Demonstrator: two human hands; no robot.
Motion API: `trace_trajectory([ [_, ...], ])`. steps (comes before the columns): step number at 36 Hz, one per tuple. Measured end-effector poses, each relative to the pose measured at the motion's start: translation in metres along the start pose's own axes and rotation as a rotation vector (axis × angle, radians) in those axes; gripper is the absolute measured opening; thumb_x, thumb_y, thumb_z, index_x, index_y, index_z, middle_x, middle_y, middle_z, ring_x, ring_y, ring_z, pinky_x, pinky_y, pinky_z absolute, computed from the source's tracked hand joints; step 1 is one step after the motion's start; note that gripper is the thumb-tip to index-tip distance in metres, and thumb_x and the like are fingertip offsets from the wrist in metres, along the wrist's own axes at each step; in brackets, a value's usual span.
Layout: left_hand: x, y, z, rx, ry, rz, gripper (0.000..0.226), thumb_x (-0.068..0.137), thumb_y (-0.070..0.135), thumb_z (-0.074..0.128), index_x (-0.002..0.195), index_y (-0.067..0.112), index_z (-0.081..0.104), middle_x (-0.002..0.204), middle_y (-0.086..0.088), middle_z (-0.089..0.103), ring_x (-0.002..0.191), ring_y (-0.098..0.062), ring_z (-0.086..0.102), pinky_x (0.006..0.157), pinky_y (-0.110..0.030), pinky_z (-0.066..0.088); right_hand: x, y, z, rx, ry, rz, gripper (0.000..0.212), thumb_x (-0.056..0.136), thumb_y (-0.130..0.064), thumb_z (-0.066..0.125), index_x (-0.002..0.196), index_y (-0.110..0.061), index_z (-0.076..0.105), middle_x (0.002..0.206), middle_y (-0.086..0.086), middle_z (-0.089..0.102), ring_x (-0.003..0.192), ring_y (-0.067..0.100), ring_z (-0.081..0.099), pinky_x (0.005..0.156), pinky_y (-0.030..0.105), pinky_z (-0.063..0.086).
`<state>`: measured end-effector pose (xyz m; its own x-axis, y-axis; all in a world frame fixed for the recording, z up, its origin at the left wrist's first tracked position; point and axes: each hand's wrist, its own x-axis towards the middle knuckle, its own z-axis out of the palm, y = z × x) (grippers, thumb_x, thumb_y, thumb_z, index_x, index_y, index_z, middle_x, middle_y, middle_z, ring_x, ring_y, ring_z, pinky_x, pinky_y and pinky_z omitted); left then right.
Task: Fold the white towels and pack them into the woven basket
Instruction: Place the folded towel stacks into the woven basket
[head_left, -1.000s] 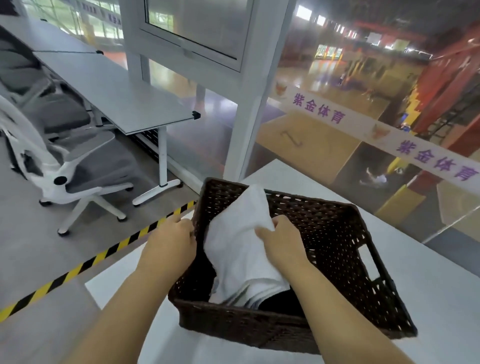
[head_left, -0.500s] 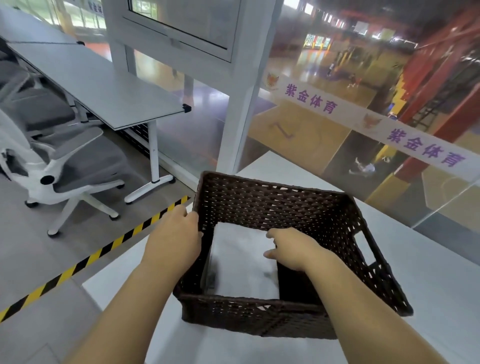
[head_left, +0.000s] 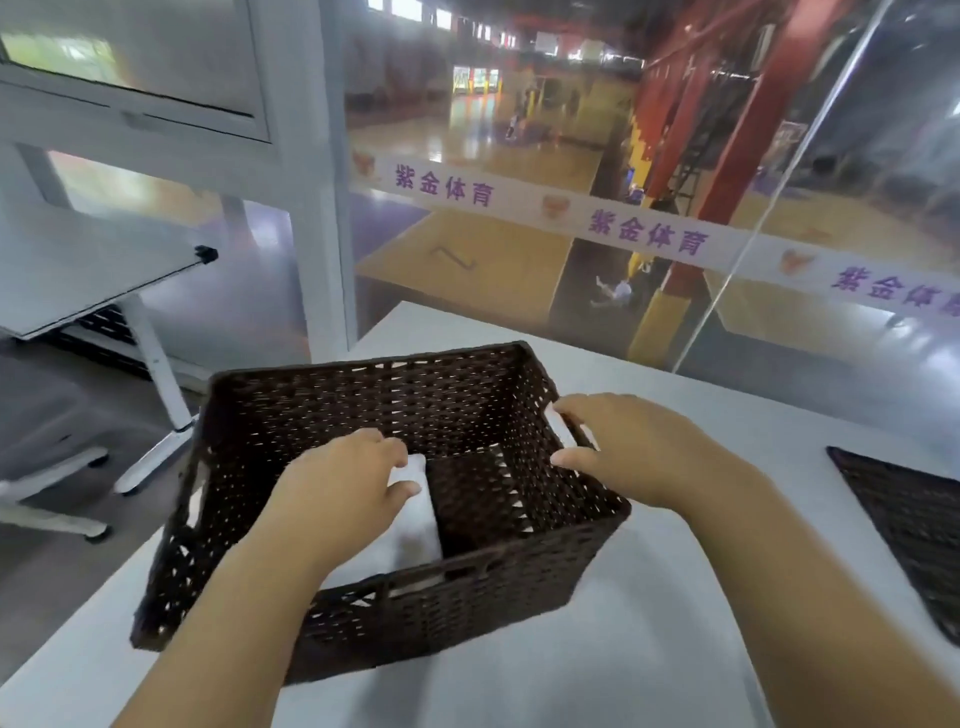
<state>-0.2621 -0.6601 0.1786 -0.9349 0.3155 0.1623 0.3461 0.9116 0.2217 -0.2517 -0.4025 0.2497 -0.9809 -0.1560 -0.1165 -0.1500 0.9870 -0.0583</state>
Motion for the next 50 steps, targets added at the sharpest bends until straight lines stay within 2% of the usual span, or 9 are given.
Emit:
trace_trajectory([
  [3,0.006,0.044,0.010,-0.054,0.003,0.063,0.023,0.088,0.057,0.045,0.098,0.039,0.056,0.097,0.018,0.052,0.091,-0.005,0.057,0.074,-0.027,0.050,-0.035,0.046,0.007,0.058,0.013,0.094,0.053,0.090,-0.052,0.051,0.138,-0.035,0.036,0.135,-0.008,0.050,0.121,0.017,0.048,0.093,0.037,0.042],
  [5,0.007,0.077,0.018,-0.034,0.025,0.123,0.024,0.088,0.057,0.045,0.094,0.038,0.057,0.092,0.019,0.053,0.081,0.003,0.052,0.056,-0.009,0.037,-0.060,0.076,0.018,0.082,-0.004,0.156,0.056,0.090,-0.054,0.050,0.140,-0.036,0.033,0.139,-0.010,0.047,0.124,0.016,0.046,0.096,0.035,0.040],
  [7,0.008,0.110,0.028,-0.011,0.024,0.155,0.024,0.088,0.057,0.044,0.091,0.038,0.057,0.088,0.020,0.054,0.069,0.005,0.049,0.046,-0.011,0.032,-0.084,0.107,0.034,0.108,-0.048,0.214,0.058,0.090,-0.055,0.050,0.141,-0.036,0.031,0.140,-0.010,0.046,0.124,0.015,0.046,0.097,0.034,0.039],
  [12,0.009,0.182,0.081,-0.104,-0.118,0.264,0.018,0.092,0.044,0.048,0.087,0.029,0.058,0.088,0.013,0.053,0.087,-0.007,0.053,0.080,-0.028,0.045,-0.142,0.179,0.088,0.165,-0.220,0.328,0.062,0.091,-0.054,0.051,0.144,-0.031,0.029,0.142,-0.005,0.043,0.129,0.016,0.042,0.104,0.036,0.038],
  [20,-0.008,0.304,0.173,-0.146,-0.362,0.374,0.022,0.093,0.051,0.044,0.099,0.034,0.057,0.095,0.014,0.053,0.089,-0.007,0.054,0.076,-0.024,0.044,-0.243,0.279,0.158,0.241,-0.403,0.504,0.064,0.091,-0.053,0.050,0.145,-0.028,0.027,0.148,-0.001,0.037,0.133,0.019,0.038,0.106,0.035,0.034],
  [28,-0.021,0.414,0.234,-0.208,-0.540,0.463,0.024,0.093,0.050,0.045,0.107,0.034,0.056,0.101,0.015,0.054,0.092,-0.004,0.052,0.072,-0.019,0.036,-0.321,0.361,0.170,0.206,-0.067,0.701,0.043,0.092,-0.052,0.047,0.130,-0.032,0.045,0.120,-0.011,0.058,0.107,0.014,0.057,0.086,0.032,0.049],
  [34,-0.018,0.493,0.262,-0.346,-0.599,0.524,0.053,0.094,0.051,0.043,0.142,0.033,0.032,0.134,0.009,0.038,0.118,-0.009,0.044,0.094,-0.022,0.038,-0.344,0.417,0.189,0.132,0.034,0.805,0.053,0.092,-0.049,0.050,0.138,-0.025,0.039,0.137,-0.005,0.046,0.124,0.020,0.043,0.096,0.033,0.043],
  [41,-0.016,0.554,0.290,-0.446,-0.693,0.341,0.067,0.086,0.067,0.040,0.144,0.043,0.017,0.132,-0.001,0.032,0.116,-0.020,0.045,0.091,-0.030,0.043,-0.342,0.448,0.217,0.306,-0.115,0.940,0.070,0.085,-0.053,0.058,0.140,-0.019,0.029,0.144,0.005,0.030,0.128,0.028,0.034,0.100,0.040,0.040],
  [50,-0.027,0.545,0.316,-0.479,-0.766,0.245,0.064,0.088,0.051,0.048,0.138,0.047,0.009,0.123,-0.003,0.045,0.098,-0.018,0.054,0.076,-0.026,0.045,-0.336,0.442,0.236,0.425,-0.208,0.942,0.080,0.083,-0.056,0.057,0.143,-0.020,0.017,0.141,0.012,0.036,0.123,0.032,0.045,0.098,0.039,0.040],
])
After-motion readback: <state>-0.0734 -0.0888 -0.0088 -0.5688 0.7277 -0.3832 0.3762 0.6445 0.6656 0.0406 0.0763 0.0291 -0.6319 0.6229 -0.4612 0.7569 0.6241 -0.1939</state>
